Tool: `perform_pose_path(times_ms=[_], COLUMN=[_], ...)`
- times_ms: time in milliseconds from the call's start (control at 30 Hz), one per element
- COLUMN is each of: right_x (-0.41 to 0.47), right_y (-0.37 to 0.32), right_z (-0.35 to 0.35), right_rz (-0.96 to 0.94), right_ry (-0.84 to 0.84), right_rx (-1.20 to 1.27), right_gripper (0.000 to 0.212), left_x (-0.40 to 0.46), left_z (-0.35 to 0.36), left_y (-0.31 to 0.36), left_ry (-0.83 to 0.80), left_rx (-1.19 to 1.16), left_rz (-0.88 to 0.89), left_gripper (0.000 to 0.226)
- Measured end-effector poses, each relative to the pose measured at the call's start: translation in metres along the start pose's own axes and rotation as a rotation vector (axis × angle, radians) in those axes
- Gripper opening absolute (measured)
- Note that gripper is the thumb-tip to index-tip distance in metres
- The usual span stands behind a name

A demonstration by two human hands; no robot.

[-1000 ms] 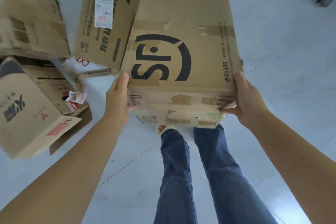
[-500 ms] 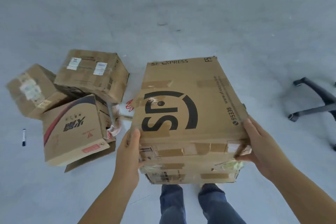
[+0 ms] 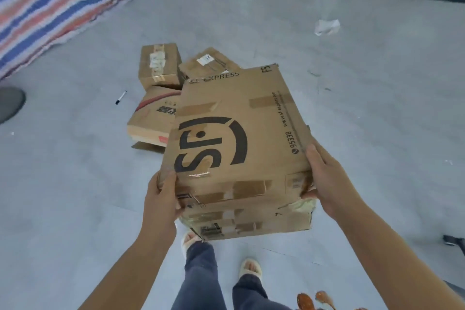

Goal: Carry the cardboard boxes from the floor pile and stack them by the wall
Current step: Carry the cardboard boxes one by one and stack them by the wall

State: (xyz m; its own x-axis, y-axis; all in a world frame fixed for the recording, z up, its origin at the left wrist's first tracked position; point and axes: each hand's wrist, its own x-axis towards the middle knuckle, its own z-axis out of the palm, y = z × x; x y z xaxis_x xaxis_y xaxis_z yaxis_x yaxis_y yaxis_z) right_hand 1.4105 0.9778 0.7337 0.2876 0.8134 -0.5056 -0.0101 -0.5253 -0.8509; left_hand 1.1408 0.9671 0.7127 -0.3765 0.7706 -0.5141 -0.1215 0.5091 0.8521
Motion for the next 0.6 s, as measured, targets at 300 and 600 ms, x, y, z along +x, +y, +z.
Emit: perform_pose_path(times_ms=[300, 600], right_x=[-0.05, -0.146], right_y=[0.005, 0.034], right_z=[0.067, 0.186], right_rz=[-0.037, -0.055], right_ry=[-0.238, -0.56], right_rx=[-0.112, -0.259], right_gripper=[0.027, 0.03], left_x=[-0.054, -0.132], left_z=[-0.101, -0.255], left_y=[-0.029, -0.091], left_ry=[0.257, 0.531], left_rx=[-0.171, -0.355], left_rz=[-0.059, -0.089], left_gripper=[0.027, 0.027])
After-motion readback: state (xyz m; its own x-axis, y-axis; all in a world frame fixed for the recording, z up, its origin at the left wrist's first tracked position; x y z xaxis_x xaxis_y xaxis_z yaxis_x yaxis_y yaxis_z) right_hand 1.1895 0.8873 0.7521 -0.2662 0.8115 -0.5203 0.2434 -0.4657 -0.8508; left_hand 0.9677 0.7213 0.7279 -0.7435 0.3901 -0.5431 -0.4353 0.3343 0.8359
